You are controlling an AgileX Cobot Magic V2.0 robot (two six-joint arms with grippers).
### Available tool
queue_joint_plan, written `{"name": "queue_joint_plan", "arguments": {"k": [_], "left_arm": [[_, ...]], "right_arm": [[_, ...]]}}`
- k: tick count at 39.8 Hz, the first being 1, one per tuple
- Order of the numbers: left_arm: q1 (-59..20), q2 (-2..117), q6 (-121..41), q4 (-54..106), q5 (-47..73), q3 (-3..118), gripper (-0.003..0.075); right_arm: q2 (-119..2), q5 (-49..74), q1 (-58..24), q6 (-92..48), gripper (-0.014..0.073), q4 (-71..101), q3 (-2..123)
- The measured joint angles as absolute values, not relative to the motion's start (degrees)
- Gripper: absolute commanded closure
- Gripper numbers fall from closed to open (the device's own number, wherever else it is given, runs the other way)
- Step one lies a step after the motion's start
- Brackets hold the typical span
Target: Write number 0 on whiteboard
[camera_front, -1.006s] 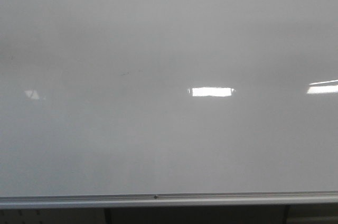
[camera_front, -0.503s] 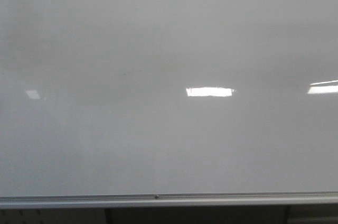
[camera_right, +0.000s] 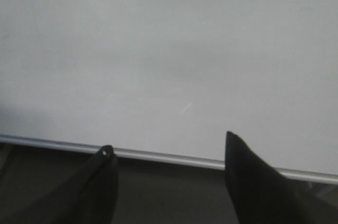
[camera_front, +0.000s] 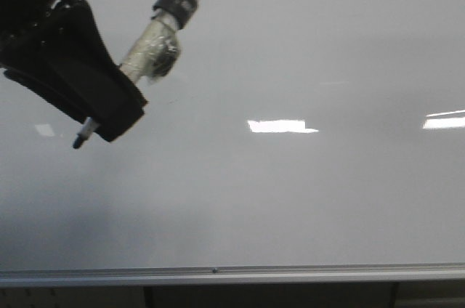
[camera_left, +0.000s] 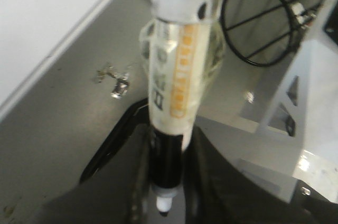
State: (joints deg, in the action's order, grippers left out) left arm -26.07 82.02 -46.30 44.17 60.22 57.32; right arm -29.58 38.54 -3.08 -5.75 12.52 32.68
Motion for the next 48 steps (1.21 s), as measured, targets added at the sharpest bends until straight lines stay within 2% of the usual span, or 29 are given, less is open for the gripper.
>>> {"name": "queue_joint_plan", "arguments": {"k": [9, 14, 20, 34, 41, 48], "left_arm": [[-33.9, 82.0, -48.1, 45.6, 62.9, 57.3, 0.0739], [-35.8, 82.0, -49.1, 45.6, 64.3, 57.3, 0.0739], [-36.3, 81.9, -49.3, 45.6, 65.4, 57.3, 0.0739], [-36.3, 81.9, -50.4, 45.6, 65.5, 57.3, 0.0739], [-36.3, 81.9, -50.7, 45.6, 65.5, 57.3, 0.0739], [-36.3, 81.9, -50.7, 45.6, 65.5, 57.3, 0.0739]], "right_arm": [[-33.0, 42.8, -7.1, -11.7, 0.012, 22.2, 34.4], [-36.9, 45.8, -9.8, -19.9, 0.0073, 31.8, 36.7], [-45.7, 51.1, -12.2, -30.4, -0.0011, 43.7, 40.7], [-66.4, 63.1, -12.8, -47.5, -0.001, 63.6, 49.9], [-75.0, 65.9, -16.3, -49.0, 0.0013, 64.3, 53.1], [-78.3, 66.2, -21.0, -49.2, 0.0151, 64.4, 53.8]]}}
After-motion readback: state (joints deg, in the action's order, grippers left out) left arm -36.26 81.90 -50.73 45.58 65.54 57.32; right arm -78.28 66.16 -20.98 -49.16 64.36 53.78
